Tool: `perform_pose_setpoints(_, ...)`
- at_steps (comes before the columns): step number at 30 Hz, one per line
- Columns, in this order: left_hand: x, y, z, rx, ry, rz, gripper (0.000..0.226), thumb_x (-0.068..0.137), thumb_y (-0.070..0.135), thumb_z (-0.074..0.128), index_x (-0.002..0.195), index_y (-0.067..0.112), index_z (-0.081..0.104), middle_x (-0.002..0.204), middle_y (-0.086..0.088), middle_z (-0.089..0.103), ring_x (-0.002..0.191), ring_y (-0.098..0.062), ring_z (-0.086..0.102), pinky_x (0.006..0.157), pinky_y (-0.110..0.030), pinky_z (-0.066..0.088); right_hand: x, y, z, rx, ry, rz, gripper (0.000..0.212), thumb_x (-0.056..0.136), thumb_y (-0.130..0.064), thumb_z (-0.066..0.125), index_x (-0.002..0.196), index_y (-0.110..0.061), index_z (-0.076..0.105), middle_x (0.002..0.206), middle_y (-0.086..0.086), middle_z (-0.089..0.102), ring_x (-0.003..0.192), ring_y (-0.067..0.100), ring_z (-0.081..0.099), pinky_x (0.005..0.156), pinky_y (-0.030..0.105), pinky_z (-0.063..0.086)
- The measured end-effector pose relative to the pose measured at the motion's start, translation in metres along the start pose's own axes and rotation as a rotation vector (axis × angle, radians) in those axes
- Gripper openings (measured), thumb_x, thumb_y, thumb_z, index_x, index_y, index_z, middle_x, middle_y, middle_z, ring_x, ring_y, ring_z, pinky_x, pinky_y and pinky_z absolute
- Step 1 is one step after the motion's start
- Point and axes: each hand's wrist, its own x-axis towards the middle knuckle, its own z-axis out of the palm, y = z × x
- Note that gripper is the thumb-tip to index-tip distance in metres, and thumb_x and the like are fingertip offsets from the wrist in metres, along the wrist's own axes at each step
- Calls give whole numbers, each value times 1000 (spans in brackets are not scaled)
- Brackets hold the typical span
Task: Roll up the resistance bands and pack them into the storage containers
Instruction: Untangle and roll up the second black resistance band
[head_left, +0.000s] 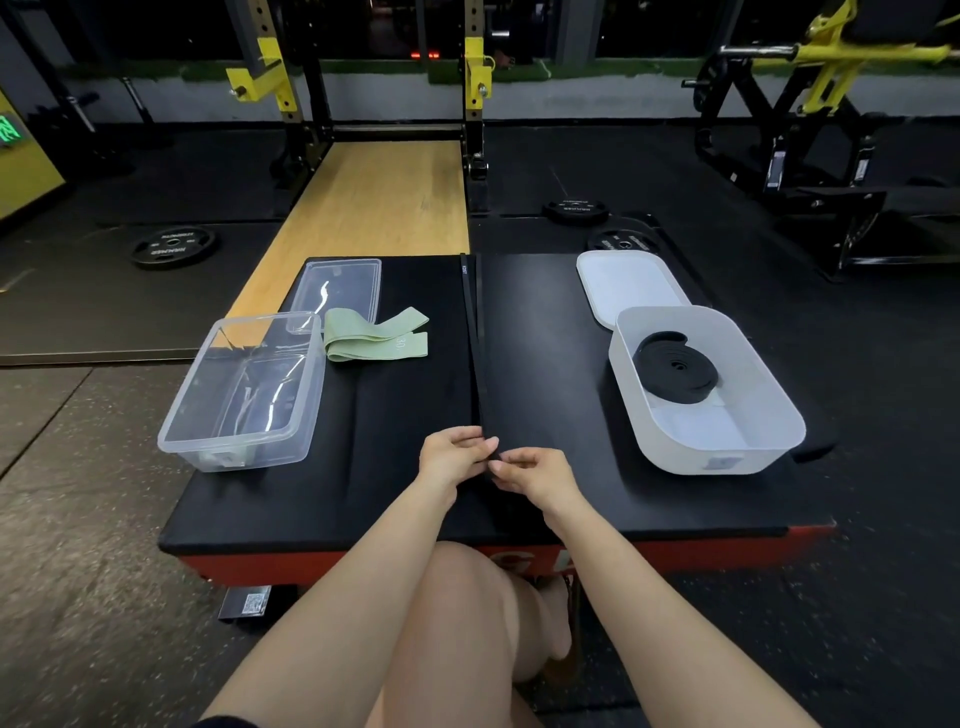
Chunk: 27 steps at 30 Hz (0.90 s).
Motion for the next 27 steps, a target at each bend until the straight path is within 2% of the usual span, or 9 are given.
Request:
perform_pose_setpoints(4,-3,-10,-1,68,35,26,32,79,6,73,108,-1,63,84,-5,64,81,-15,64,65,-19,56,0,3,-1,-279,66,-53,15,80,-18,76,92,-14,69,87,4,72,84,16,70,86,29,54)
perform_pose_setpoints(10,-4,-17,0,249,96,126,25,78,9,74,101,3,64,84,-6,67,77,-17,66,72,-25,57,-2,0,-5,-573,69,-175,19,84,-18,71,102,-11,71,92,0,68,86,10,60,75,16,41)
perform_pose_setpoints(13,-4,-19,0,327,125,170,24,78,10,75,99,4,65,85,-5,68,79,-17,67,80,-32,57,-1,-1,-5,-751,56,-264,17,88,-16,66,103,-12,70,99,4,67,92,18,62,78,22,45)
perform_pose_setpoints(16,-5,-20,0,348,103,149,20,80,11,74,98,6,67,85,-5,67,76,-16,65,72,-25,57,1,-4,-8,-984,-2,-371,18,92,-13,59,108,-11,68,106,4,61,98,24,58,81,29,45)
perform_pose_setpoints(18,-5,-21,1,402,104,143,18,80,12,73,97,6,67,80,-6,67,73,-15,65,74,-25,56,2,-5,-10,-1105,-76,-463,19,92,-9,56,106,-10,67,104,6,59,97,26,58,79,31,43)
perform_pose_setpoints(21,-4,-23,3,514,113,154,16,82,10,70,98,5,67,77,-6,66,65,-11,62,75,-26,55,2,-6,-13,-1186,-153,-563,22,91,-4,54,106,-10,68,102,7,60,97,24,56,77,25,39)
perform_pose_setpoints(25,-2,-19,6,587,78,136,16,83,6,68,99,4,64,82,-7,64,57,-5,57,57,-16,50,5,-6,-16,-1203,-200,-593,21,91,-2,54,106,-10,67,102,6,60,96,22,56,73,20,36)
perform_pose_setpoints(27,-1,-16,7,603,66,109,16,83,4,68,99,4,63,83,-7,63,56,-6,57,54,-15,49,6,-7,-16,-1170,-199,-551,17,89,-6,59,104,-9,68,102,6,59,96,23,57,75,23,40)
